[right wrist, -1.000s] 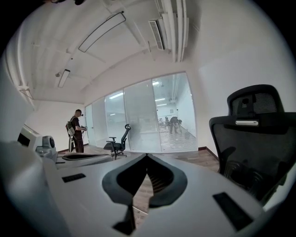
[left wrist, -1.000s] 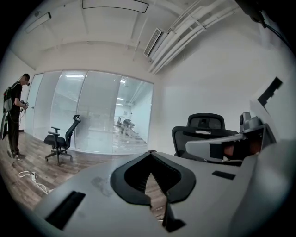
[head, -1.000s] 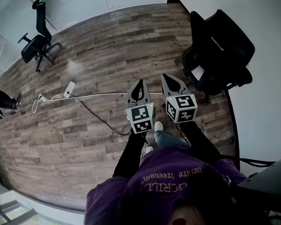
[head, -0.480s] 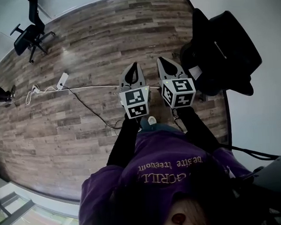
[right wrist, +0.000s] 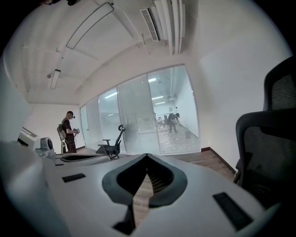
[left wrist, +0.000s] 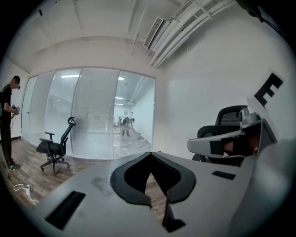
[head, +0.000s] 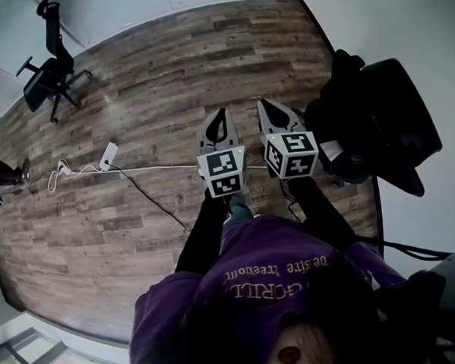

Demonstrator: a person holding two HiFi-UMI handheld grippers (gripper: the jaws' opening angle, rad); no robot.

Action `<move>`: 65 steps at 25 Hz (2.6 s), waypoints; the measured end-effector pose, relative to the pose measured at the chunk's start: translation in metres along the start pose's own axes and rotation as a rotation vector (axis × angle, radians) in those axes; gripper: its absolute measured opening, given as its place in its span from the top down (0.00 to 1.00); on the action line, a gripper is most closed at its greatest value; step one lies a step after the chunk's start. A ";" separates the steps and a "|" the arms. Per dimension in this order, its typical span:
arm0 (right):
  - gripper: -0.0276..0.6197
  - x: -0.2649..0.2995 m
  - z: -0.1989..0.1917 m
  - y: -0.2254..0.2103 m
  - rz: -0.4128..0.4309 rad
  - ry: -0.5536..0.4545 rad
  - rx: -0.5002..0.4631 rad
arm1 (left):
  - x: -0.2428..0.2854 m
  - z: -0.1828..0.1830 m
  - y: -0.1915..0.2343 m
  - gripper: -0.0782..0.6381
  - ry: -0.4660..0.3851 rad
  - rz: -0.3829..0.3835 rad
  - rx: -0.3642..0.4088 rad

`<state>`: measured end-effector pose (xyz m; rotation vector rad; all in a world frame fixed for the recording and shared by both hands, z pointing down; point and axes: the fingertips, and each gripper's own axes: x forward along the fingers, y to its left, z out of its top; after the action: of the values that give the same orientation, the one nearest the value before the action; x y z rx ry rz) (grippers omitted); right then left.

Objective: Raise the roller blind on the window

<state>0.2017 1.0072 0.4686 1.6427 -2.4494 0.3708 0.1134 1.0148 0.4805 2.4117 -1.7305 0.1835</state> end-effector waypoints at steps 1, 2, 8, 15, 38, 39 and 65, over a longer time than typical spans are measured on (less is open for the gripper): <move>0.96 0.015 0.007 0.001 -0.003 -0.003 0.000 | 0.012 0.005 0.010 0.90 0.000 -0.006 0.006; 0.96 0.030 0.013 0.002 -0.004 -0.007 -0.004 | 0.024 0.010 0.019 0.90 -0.001 -0.013 0.011; 0.96 0.106 0.039 0.006 -0.028 -0.034 -0.004 | 0.087 0.031 0.062 0.90 -0.012 -0.061 0.031; 0.96 0.151 0.039 0.003 -0.062 -0.022 0.023 | 0.128 0.028 0.089 0.90 0.008 -0.098 0.026; 0.96 0.361 0.122 -0.101 0.014 -0.002 -0.026 | 0.352 0.080 0.151 0.90 0.012 -0.004 -0.014; 0.96 0.369 0.126 -0.108 0.018 -0.003 -0.031 | 0.363 0.083 0.150 0.90 0.009 -0.003 -0.019; 0.96 0.633 0.216 -0.160 0.024 -0.012 -0.023 | 0.600 0.144 0.281 0.90 0.025 -0.010 -0.006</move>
<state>0.1091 0.3262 0.4549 1.6123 -2.4741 0.3357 0.0401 0.3407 0.4757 2.4025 -1.7062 0.2052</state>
